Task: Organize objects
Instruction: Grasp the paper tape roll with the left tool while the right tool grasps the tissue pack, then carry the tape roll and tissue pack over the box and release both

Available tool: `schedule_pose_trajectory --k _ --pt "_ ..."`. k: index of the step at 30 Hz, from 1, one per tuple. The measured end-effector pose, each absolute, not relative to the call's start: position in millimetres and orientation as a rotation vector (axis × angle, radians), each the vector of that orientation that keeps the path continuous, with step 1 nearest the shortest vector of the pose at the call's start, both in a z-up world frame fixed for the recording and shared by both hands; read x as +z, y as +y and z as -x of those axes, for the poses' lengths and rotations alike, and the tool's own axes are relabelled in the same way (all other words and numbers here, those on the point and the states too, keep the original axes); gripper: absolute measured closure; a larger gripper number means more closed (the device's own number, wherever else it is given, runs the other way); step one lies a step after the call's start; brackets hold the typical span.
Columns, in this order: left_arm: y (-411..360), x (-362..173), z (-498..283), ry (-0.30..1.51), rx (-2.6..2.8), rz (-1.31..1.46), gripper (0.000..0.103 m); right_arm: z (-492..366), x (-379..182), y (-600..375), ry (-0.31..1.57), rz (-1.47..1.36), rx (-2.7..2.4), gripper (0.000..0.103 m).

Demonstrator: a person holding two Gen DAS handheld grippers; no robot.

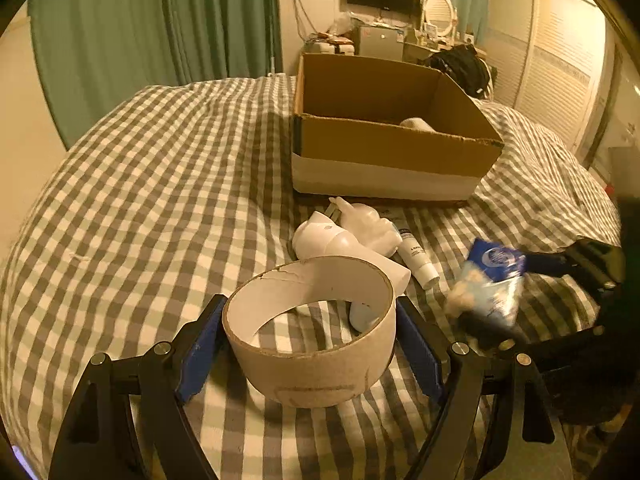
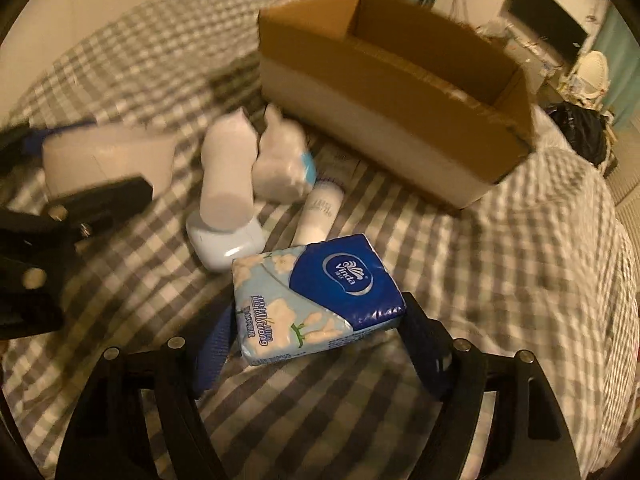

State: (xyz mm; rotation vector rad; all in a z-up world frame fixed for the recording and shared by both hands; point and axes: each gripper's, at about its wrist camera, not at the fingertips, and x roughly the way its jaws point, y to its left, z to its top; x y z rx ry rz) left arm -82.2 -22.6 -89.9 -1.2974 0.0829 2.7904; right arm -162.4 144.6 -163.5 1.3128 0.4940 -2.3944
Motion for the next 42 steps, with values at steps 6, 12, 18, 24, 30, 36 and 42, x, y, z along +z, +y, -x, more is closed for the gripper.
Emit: schedule_pose_trajectory --k 6,12,18,24,30,36,42 --pt "-19.3 -69.4 64.7 0.1 2.821 1.232 0.02 152.1 -126.1 163.1 0.371 -1.227 -2.502 0.027" --pt "-8.6 -26.9 45.0 0.137 2.856 1.079 0.019 118.5 -72.9 181.6 0.332 -1.098 -2.598 0.027" --pt "2.4 21.0 40.0 0.184 2.891 0.902 0.019 101.5 -11.1 190.5 0.328 -0.927 -2.697 0.027" --pt "11.7 59.9 70.6 0.203 2.909 0.789 0.02 111.0 39.5 194.1 0.328 -0.775 -2.774 0.027" --pt "16.8 71.2 125.3 0.215 2.924 0.767 0.019 147.9 70.1 190.9 0.286 -0.696 -2.802 0.027" --pt "21.8 55.9 195.8 0.188 2.901 0.846 0.019 205.7 74.4 185.3 0.211 -0.703 -2.786 0.027" --pt "23.3 27.7 254.8 0.124 2.855 0.872 0.019 274.9 54.0 184.4 0.098 -0.765 -2.763 0.027"
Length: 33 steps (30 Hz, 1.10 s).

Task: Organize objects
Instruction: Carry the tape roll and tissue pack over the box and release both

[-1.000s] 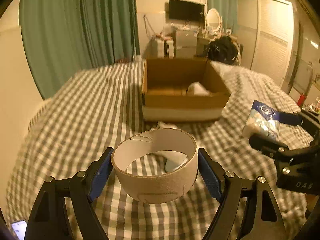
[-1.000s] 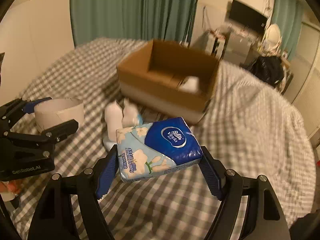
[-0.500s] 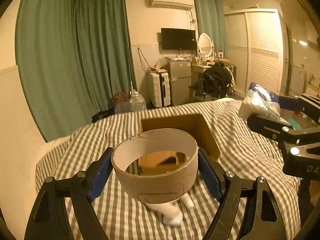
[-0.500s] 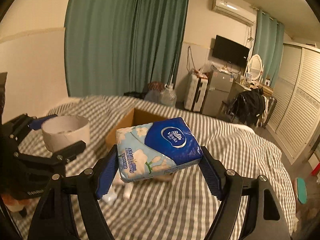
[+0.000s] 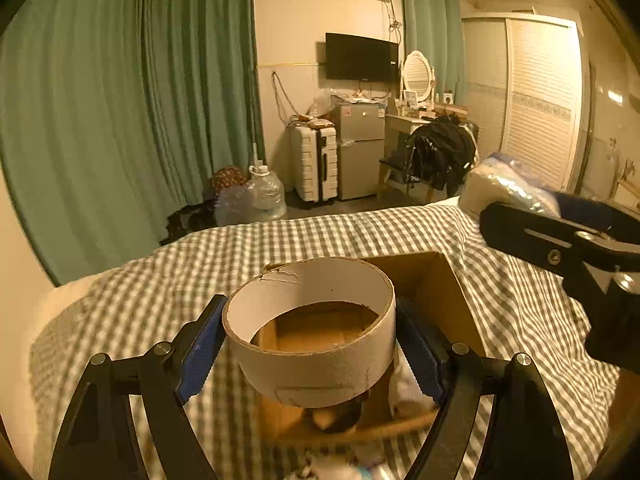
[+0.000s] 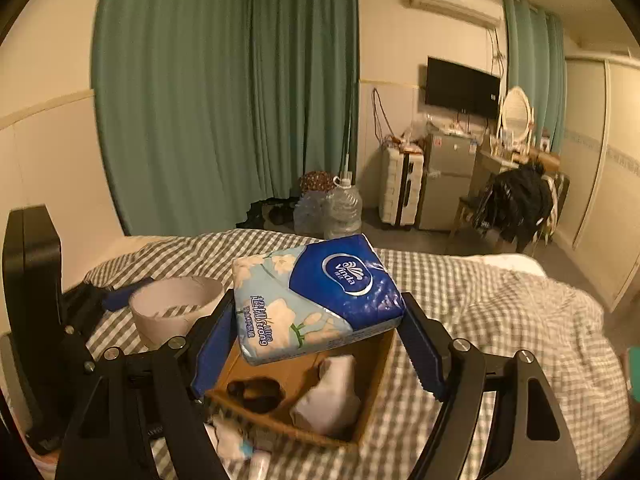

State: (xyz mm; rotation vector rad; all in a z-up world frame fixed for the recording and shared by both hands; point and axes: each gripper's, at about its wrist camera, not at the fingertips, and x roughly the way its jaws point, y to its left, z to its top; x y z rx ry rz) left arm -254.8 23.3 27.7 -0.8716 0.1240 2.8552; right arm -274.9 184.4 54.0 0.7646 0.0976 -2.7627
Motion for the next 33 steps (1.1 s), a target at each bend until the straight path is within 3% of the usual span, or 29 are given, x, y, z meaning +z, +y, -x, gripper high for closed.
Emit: schedule_pose_trajectory --k 9,20,23,27,33 --pt "22.2 -33.4 307.3 0.11 2.772 0.971 0.019 348.9 -10.7 188.4 0.028 -0.893 -2.736 0.027" --pt "36.8 -63.9 297.2 0.223 2.727 0.975 0.019 370.5 -63.4 196.7 0.002 -1.065 -2.663 0.026" --pt "37.8 -63.6 291.5 0.221 2.724 0.951 0.018 369.4 -69.0 204.0 -0.106 -1.047 -2.619 0.024" --pt "31.4 -61.6 290.6 0.183 2.745 0.96 0.006 360.0 -61.6 211.6 -0.169 -0.961 -2.654 0.006" --pt "15.6 -49.8 270.9 0.058 2.771 0.948 0.003 345.4 -53.3 228.7 -0.22 -0.883 -2.732 0.005"
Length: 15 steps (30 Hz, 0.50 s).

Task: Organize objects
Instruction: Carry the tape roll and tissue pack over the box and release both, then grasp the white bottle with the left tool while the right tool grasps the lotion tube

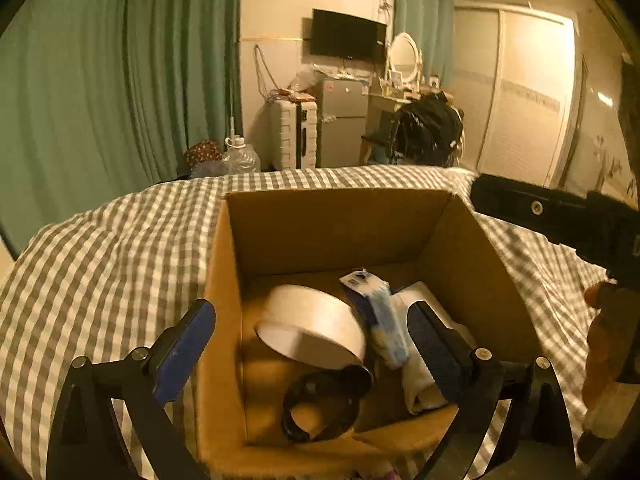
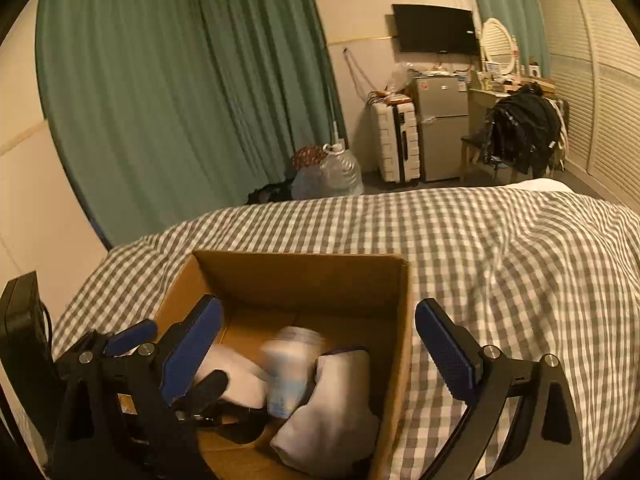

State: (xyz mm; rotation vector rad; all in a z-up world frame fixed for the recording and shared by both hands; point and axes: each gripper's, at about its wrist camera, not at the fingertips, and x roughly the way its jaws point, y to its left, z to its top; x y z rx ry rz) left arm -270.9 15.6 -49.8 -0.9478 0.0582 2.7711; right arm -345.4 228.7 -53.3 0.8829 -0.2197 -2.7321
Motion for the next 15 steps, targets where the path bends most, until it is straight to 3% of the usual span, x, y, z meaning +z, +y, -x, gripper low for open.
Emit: schedule_pose_trajectory --k 6,15 --pt "6.2 -29.2 236.0 0.027 2.821 0.917 0.003 307.5 -43.1 240.2 -0.239 -0.849 -2.782 0.005" --pt "-5.2 15.5 181.2 0.008 2.891 0.886 0.003 233.7 0.0 227.1 -0.036 -0.737 -2.834 0.006"
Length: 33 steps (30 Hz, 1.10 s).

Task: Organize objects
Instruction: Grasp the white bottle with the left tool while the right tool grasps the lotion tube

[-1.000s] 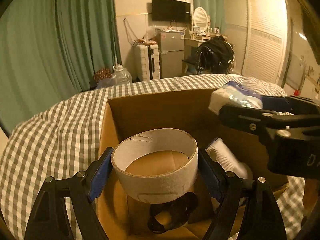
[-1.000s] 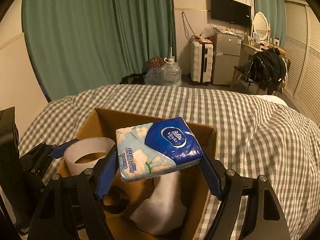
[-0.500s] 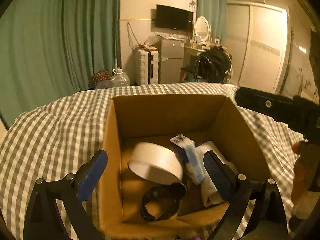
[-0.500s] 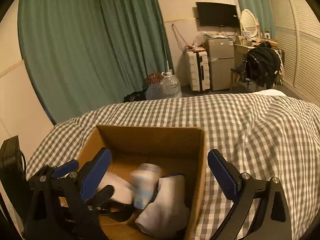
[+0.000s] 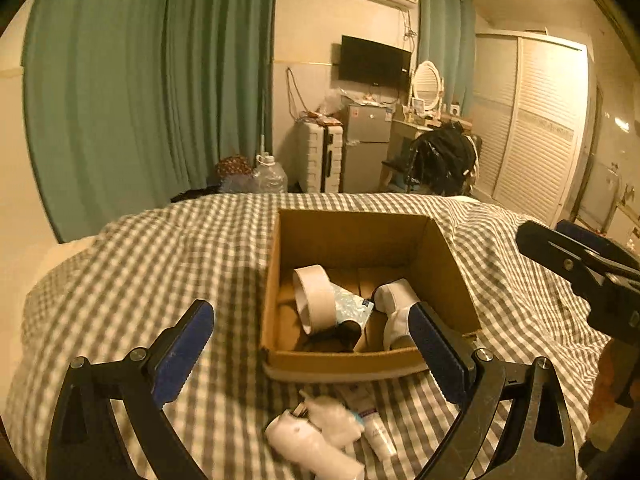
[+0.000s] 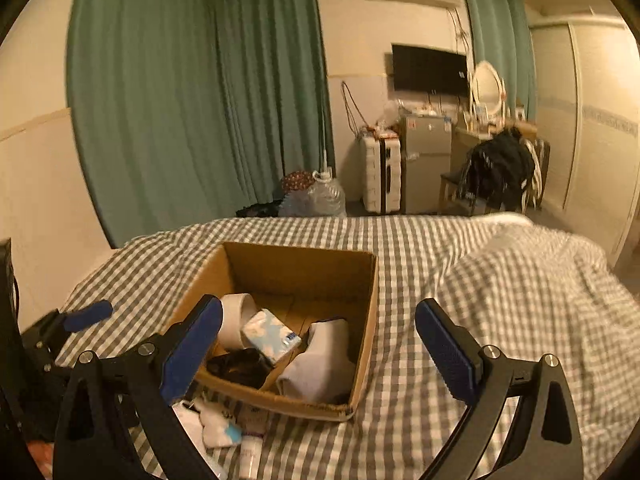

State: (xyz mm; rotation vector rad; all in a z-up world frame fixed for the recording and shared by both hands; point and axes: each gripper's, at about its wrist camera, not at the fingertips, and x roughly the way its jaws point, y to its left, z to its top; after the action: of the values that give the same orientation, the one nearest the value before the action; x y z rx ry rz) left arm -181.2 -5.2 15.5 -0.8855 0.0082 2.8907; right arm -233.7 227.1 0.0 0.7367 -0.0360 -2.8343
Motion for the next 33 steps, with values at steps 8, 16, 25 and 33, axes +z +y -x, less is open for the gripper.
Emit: schedule_pose_trajectory --k 8,16,25,33 --pt "-17.7 20.6 138.1 -0.014 2.928 0.921 0.003 183.2 21.7 214.8 0.054 -0.701 -2.819 0.006" --pt "-25.4 -18.9 122.6 0.029 2.967 1.035 0.003 163.1 -14.2 210.1 0.09 -0.793 -2.796 0.006" --pt "-14.1 -86.5 133.4 0.049 2.847 1.254 0.003 178.1 -89.1 204.9 0.095 -1.043 -2.725 0.006" --pt "-0.5 -108.5 150.8 0.026 2.863 1.331 0.003 181.5 -103.3 202.0 0.136 -1.108 -2.723 0.006"
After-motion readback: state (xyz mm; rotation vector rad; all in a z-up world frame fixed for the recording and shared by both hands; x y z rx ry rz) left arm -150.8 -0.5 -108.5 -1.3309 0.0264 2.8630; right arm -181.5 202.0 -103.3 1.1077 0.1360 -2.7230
